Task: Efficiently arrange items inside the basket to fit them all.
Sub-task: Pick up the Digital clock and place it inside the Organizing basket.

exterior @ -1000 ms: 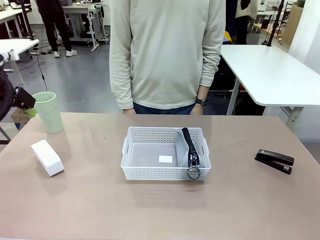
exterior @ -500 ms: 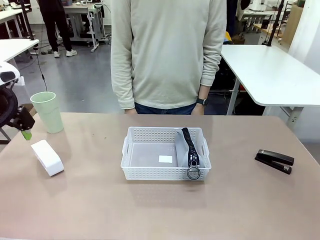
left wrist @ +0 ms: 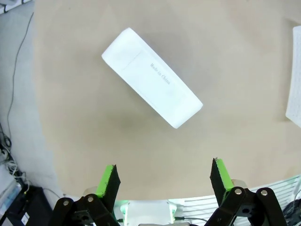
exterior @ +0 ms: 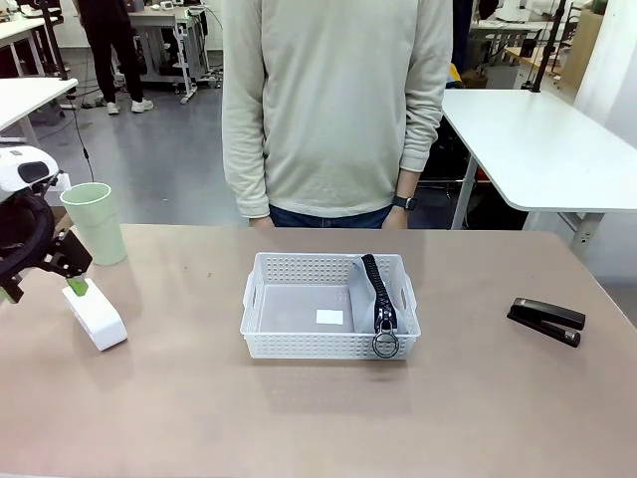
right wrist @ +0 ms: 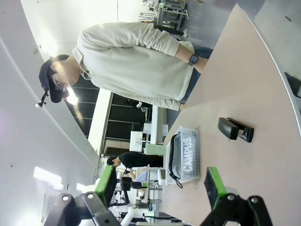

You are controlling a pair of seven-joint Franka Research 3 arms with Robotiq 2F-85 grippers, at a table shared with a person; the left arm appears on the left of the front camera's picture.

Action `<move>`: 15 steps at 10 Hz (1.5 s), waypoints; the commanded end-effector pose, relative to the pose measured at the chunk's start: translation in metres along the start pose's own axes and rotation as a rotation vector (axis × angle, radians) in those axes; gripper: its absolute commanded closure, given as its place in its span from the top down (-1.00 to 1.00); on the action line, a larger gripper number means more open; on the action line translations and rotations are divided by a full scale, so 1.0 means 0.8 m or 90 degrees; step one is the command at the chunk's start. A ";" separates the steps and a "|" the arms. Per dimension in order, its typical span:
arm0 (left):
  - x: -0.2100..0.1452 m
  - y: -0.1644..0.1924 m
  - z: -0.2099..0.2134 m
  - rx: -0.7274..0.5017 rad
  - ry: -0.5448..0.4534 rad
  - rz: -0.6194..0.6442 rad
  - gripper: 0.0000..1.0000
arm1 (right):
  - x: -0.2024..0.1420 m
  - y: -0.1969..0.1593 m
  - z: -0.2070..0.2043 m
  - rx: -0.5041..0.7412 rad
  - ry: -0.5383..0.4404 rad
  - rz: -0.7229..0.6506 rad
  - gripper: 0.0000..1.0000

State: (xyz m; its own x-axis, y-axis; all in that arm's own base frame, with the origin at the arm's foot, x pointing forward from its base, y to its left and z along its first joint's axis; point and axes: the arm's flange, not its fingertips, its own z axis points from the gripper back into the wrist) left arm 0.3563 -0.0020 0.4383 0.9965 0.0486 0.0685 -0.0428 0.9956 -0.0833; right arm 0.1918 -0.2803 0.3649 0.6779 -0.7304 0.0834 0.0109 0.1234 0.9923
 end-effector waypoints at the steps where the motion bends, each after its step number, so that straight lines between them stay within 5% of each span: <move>1: -0.006 0.002 -0.011 -0.006 -0.010 -0.011 1.00 | -0.002 0.000 0.001 0.004 0.003 0.019 1.00; 2: -0.004 -0.002 -0.014 0.006 -0.016 0.003 1.00 | -0.002 0.000 0.001 0.004 0.003 0.019 1.00; 3: 0.001 -0.005 -0.017 0.017 -0.001 0.103 1.00 | -0.002 0.000 0.001 0.004 0.003 0.019 1.00; 5: 0.015 -0.025 -0.013 -0.057 0.008 0.467 1.00 | -0.002 0.000 0.001 0.004 0.003 0.019 1.00; 6: 0.019 -0.034 -0.015 -0.057 0.041 0.581 1.00 | -0.002 0.000 0.001 0.004 0.003 0.019 1.00; 9: 0.031 -0.035 -0.019 -0.062 -0.035 0.737 1.00 | -0.002 0.000 0.001 0.004 0.003 0.019 1.00; 10: 0.020 -0.026 -0.023 -0.030 0.037 0.549 1.00 | -0.002 0.000 0.001 0.004 0.003 0.019 1.00; 15: 0.033 -0.028 -0.030 0.004 0.007 0.556 1.00 | -0.002 0.000 0.001 0.004 0.003 0.019 1.00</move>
State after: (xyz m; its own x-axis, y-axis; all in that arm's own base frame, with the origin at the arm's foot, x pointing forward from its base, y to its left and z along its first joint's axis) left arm 0.3775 -0.0289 0.4221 0.6050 0.7925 -0.0771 -0.7945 0.5945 -0.1236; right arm 0.1914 -0.2804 0.3649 0.6775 -0.7307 0.0841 0.0100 0.1235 0.9923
